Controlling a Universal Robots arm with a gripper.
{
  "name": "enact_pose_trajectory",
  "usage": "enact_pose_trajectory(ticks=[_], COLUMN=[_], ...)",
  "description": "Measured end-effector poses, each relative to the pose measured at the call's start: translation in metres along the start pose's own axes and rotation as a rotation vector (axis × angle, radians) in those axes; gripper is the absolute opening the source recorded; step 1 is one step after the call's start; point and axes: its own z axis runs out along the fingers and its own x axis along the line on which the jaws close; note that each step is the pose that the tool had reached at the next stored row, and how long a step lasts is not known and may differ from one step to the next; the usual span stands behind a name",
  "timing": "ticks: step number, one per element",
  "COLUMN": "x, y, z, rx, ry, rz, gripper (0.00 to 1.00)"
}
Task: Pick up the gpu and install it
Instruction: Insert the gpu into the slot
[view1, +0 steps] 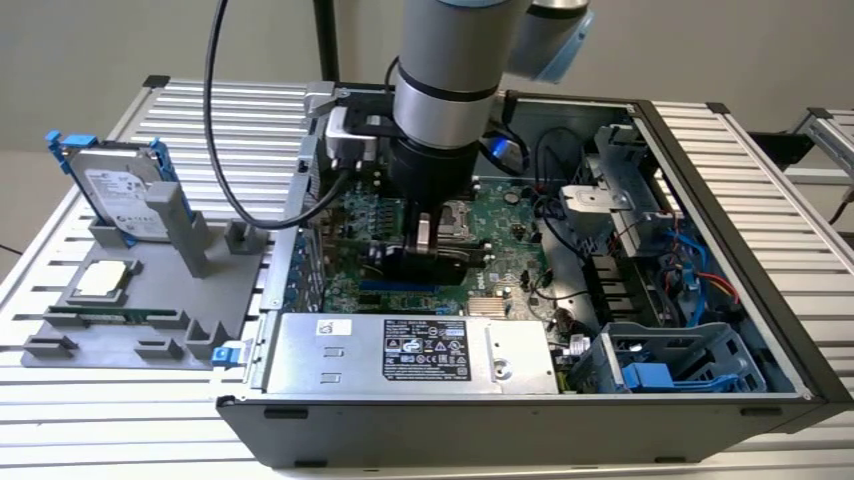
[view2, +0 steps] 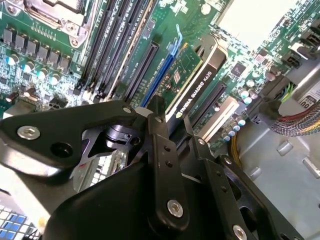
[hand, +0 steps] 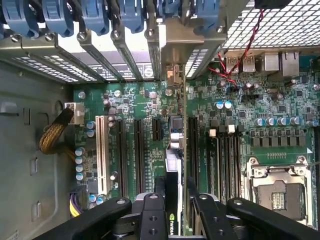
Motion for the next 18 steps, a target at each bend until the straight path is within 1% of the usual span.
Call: enact_pose_trajectory(ticks=[4,7,8,12,13,18], x=[0.0014,0.0011,0.0014,0.0068,0.007,0.0074], y=[-0.0027,-0.0099,-0.0103,-0.0107,-0.0104,-0.0031], z=[0.0,-0.0004,-0.0004,-0.0004,-0.0003,0.0032], rx=[-0.003,-0.013,-0.0145,-0.015,-0.0149,-0.0147], ry=[0.0003,0.0009,0.001,0.0012,0.001,0.001], rz=[0.0,0.0,0.0,0.0,0.0,0.0], gripper=[0.0,0.0,0.0,0.0,0.0,0.0])
